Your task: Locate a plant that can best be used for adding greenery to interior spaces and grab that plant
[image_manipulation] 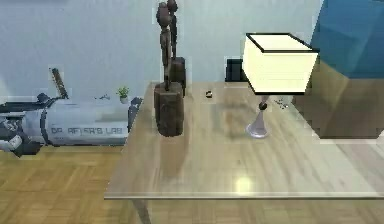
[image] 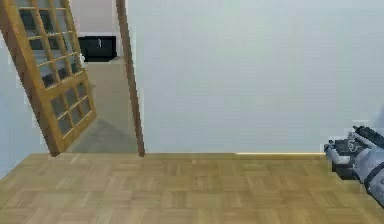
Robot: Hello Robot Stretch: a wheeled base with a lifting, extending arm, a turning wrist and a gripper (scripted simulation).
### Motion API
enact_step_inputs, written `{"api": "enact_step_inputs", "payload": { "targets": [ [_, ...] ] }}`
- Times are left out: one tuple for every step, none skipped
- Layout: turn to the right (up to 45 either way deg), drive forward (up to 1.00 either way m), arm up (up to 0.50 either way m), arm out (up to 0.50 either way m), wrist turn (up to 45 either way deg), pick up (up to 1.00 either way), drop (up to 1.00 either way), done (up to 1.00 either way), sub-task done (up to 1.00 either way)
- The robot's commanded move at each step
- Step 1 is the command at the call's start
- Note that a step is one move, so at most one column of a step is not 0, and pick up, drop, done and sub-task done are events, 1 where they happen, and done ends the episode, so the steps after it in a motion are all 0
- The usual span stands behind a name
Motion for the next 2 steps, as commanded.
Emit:
{"api": "enact_step_inputs", "payload": {
  "targets": [
    [-45.0,0.00,0.00,0.00,0.0,0.00,0.00,0.00,0.00],
    [-42.0,0.00,0.00,0.00,0.0,0.00,0.00,0.00,0.00]
  ]
}}
